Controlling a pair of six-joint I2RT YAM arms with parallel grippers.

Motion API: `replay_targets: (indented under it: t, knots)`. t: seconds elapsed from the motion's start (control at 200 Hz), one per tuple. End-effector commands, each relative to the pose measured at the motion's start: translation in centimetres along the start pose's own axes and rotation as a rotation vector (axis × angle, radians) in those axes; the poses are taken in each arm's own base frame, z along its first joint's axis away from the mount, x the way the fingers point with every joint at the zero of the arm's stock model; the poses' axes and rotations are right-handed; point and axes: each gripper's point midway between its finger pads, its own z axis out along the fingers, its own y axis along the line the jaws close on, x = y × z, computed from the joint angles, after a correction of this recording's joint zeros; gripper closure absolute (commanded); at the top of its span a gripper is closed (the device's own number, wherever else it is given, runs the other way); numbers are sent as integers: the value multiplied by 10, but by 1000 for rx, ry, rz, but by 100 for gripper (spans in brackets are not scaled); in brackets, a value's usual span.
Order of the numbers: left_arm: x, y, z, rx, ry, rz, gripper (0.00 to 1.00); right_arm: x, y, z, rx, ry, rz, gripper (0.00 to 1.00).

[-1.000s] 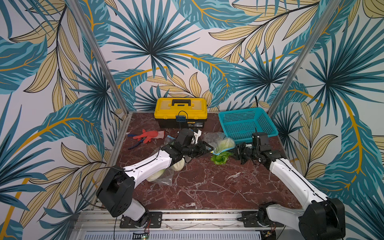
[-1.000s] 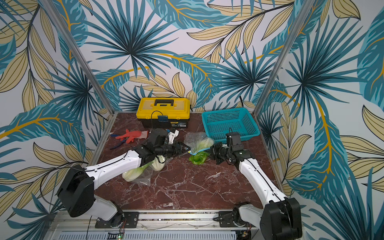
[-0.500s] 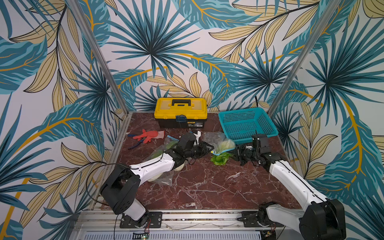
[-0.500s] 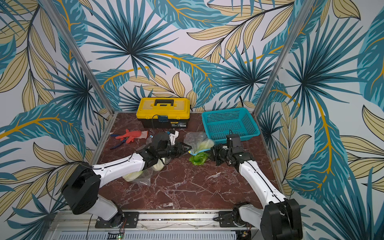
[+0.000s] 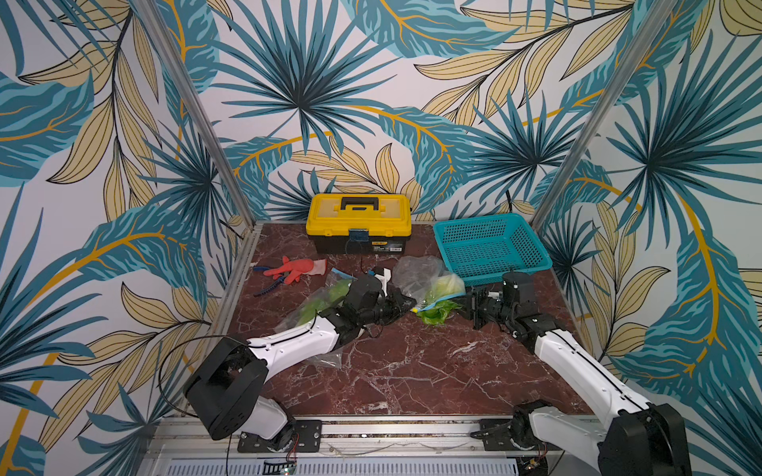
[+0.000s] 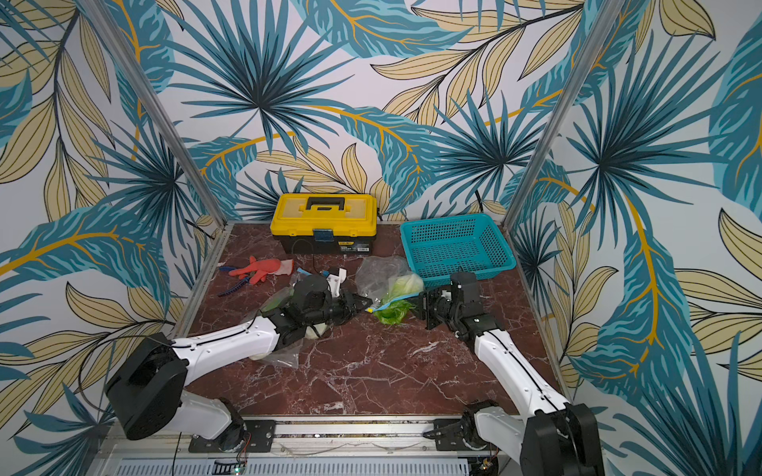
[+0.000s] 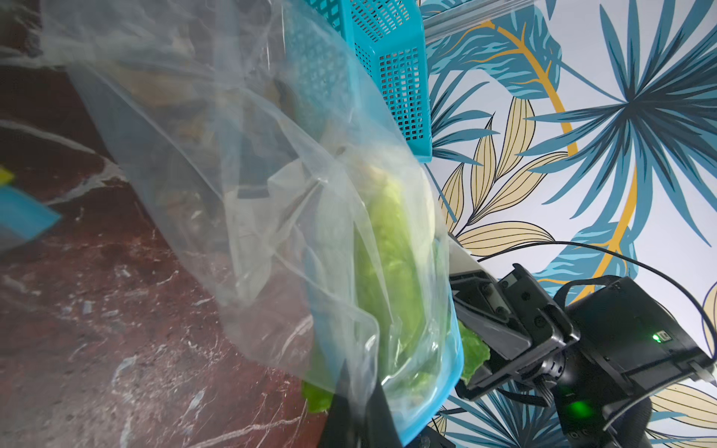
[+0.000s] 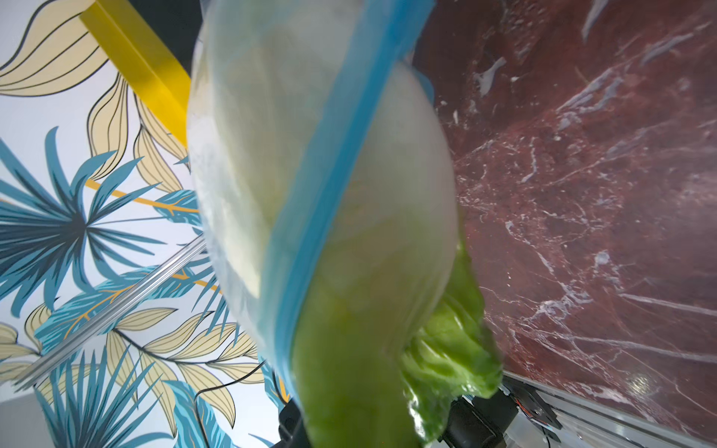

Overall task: Put the chinese cabbages into a zipper bag and zip it
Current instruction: Place the Chinese cabbage in the zipper food storage bag.

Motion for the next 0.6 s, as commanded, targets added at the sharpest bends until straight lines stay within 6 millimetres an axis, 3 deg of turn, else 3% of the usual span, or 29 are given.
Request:
replay_targets:
  t: [0.0,0.145,0.26,0.456,0.596]
  knots:
    - [7,-10,-8,33,18,5,100,-18,54,-10,-242,-120,5,100]
    - [15,-23,8,60,89,41,100,-13,79,-10,-357,-126,29,100]
    - [26,-40,20,99,157,71,100,-14,87,-12,-389,-180,31,100]
    - [23,-97,4,227,161,140,100,-27,85,-14,-386,-340,31,100]
    - [25,-106,-2,252,173,144,100,-36,104,-27,-470,-419,59,100]
